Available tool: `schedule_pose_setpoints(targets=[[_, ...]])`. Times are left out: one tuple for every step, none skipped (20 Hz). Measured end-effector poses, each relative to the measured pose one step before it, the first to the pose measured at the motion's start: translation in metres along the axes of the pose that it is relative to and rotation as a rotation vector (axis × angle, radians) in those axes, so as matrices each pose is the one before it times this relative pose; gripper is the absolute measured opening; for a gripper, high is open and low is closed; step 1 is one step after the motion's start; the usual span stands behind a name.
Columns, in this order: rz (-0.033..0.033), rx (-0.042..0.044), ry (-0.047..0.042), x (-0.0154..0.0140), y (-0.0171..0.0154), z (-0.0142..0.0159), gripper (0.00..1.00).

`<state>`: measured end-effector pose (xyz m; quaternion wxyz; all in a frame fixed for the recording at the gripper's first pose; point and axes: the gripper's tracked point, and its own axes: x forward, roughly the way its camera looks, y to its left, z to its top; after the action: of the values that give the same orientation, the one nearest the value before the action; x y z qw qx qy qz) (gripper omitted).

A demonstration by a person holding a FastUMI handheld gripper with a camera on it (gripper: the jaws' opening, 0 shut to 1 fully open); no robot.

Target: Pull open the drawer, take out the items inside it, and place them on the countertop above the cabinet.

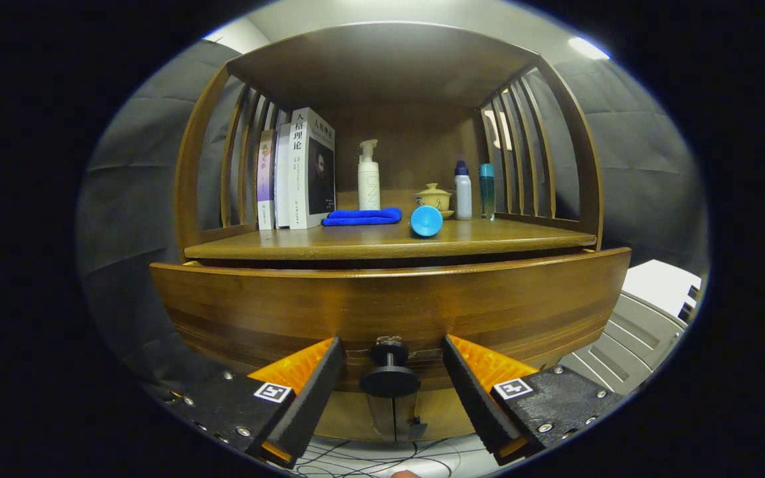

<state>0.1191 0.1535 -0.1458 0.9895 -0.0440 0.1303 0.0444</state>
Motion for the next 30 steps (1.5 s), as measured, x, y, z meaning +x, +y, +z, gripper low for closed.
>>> schedule_pose_setpoints(targets=[[-0.00181, -0.00418, -0.00098, 0.00324, 0.00016, 0.00032, 0.95], [-0.00178, 0.00162, -0.00094, 0.00406, 0.00049, 0.00046, 0.95], [-0.00201, 0.0021, -0.00256, 0.00397, 0.00063, 0.00067, 0.95], [-0.00265, -0.00249, -0.00358, 0.00382, 0.00033, 0.00027, 0.95], [-0.00222, -0.00936, -0.00803, 0.0047, 0.00008, 0.00221, 0.95], [-0.00129, -0.01146, -0.00415, 0.00402, -0.00024, 0.00028, 0.95], [-0.00145, -0.00654, -0.00476, 0.00357, 0.00017, 0.00134, 0.95], [-0.00098, -0.00388, -0.0013, 0.00412, -0.00021, -0.00012, 0.95], [-0.00076, -0.00009, -0.00287, 0.00413, 0.00013, 0.00078, 0.95], [0.0006, -0.00395, -0.0032, 0.005, 0.00036, 0.00104, 0.95], [0.00443, -0.0002, 0.00952, 0.00102, 0.00008, -0.00031, 0.95], [-0.00391, 0.01083, -0.01609, -0.00007, 0.00055, 0.00093, 0.95], [-0.00215, -0.00549, -0.00578, -0.0007, 0.00095, -0.00084, 0.95], [-0.00323, -0.01087, -0.02765, 0.00099, -0.00059, 0.00147, 0.94], [-0.00189, -0.01427, -0.0125, 0.00147, 0.0001, -0.00072, 0.94], [-0.0029, -0.00361, -0.0125, -0.00252, -0.00126, 0.00075, 0.94], [0.00397, 0.00668, -0.00878, 0.00095, 0.00033, 0.00256, 0.94], [-0.00061, 0.00561, -0.00622, -0.00117, -0.00039, 0.00477, 0.94], [-0.00019, 0.00545, -0.00953, -0.00189, -0.00156, 0.00606, 0.95], [0.00327, 0.00775, -0.01397, -0.00217, -0.00022, 0.00806, 0.95], [0.00592, 0.0081, -0.01185, -0.00263, -0.00038, 0.00898, 0.95], [0.0039, 0.00989, -0.00521, -0.00572, -0.00159, 0.00738, 0.95], [0.00528, 0.01453, -0.0019, -0.00581, -0.00177, 0.00708, 0.95], [0.00498, 0.02211, 0.00077, -0.00639, -0.00239, 0.0062, 0.95], [0.01044, 0.02554, 0.00739, -0.0076, -0.00124, 0.00508, 0.95], [0.01193, 0.01952, 0.00614, -0.00784, -0.00146, 0.00416, 0.95], [0.00591, 0.0072, 0.00661, -0.00779, -0.00344, 0.00424, 0.95], [0.00334, -0.00399, 0.00721, -0.00824, -0.00539, 0.00289, 0.95], [-0.00058, -0.00714, 0.00536, -0.00868, -0.00614, 0.0024, 0.95], [-0.00027, -0.00612, 0.00344, -0.00927, -0.00564, 0.00225, 0.95]])
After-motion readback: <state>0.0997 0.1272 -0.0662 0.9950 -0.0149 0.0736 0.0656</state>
